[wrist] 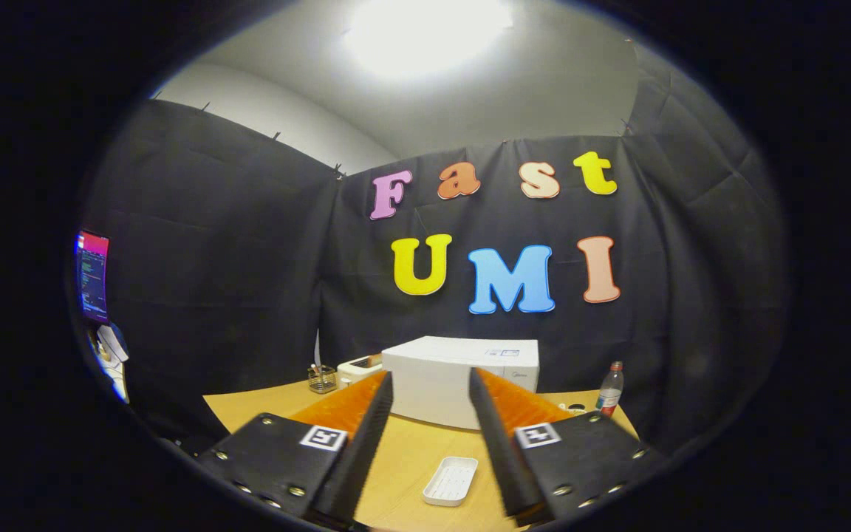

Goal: Open the microwave, put the food inside, and close the microwave door.

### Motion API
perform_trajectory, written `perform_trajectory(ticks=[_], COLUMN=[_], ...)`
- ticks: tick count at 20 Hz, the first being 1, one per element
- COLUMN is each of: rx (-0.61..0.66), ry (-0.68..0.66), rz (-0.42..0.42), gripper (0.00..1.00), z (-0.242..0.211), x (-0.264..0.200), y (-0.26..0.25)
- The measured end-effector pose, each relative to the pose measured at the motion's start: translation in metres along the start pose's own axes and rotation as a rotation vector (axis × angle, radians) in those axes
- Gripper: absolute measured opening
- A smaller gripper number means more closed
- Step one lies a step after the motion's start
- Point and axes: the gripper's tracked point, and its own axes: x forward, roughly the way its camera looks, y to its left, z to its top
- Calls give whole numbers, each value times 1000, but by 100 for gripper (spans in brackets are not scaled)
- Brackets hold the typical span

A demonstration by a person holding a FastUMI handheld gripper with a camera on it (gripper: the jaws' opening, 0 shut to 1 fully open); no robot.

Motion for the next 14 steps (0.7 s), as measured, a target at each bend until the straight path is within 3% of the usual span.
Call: perform_trajectory(ticks=[2,14], rx=[-20,-79], ry=[-5,-12], rz=[-2,-53], gripper=[99,99], z=[4,1], x=[-4,-2], y=[0,-5])
